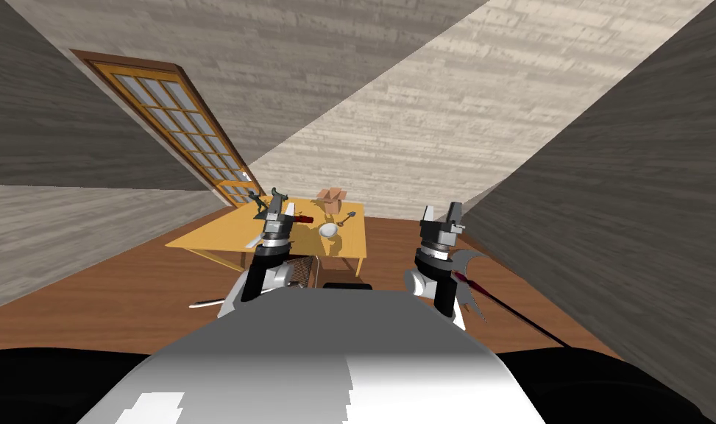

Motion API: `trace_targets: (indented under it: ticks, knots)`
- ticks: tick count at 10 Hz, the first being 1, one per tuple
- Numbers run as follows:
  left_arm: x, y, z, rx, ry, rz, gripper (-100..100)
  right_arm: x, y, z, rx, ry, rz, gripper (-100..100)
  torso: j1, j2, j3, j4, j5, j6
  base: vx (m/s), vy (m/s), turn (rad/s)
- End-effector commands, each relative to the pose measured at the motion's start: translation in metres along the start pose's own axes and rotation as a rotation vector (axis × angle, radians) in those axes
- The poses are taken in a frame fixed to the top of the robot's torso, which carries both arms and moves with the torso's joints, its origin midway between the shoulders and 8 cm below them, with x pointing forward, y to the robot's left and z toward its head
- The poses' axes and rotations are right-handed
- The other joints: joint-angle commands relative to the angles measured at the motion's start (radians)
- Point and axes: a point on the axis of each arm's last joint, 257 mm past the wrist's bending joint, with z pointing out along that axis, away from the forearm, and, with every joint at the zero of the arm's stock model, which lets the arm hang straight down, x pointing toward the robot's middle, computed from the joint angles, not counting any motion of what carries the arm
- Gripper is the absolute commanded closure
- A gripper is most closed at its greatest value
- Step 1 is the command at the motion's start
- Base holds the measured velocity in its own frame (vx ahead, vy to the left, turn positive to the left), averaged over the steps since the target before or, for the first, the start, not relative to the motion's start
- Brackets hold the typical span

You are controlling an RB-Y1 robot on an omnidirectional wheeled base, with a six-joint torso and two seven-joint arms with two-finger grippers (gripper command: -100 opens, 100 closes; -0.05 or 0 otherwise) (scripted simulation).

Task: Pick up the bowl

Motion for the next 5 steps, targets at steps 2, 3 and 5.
trace_targets:
  ticks: [2,3,5]
  knots:
    - [0.013,0.037,0.002,-0.069,0.04,-0.043,-100,0.0,0.0,0.0,0.0,0.0,0.0,0,0.0,0.0,0.0,0.0,0.0,0.0,-0.067,0.015,-0.044]
    - [0.017,0.05,0.004,-0.097,0.052,-0.061,-100,0.0,0.0,0.0,0.0,0.0,0.0,0,0.001,0.0,0.0,0.0,0.0,0.0,-0.065,0.008,-0.061]
    - [0.022,0.068,0.004,-0.134,0.061,-0.081,-100,0.0,0.0,0.0,0.0,0.0,0.0,0,0.0,-0.001,0.0,0.0,0.0,0.0,-0.035,0.004,-0.028]
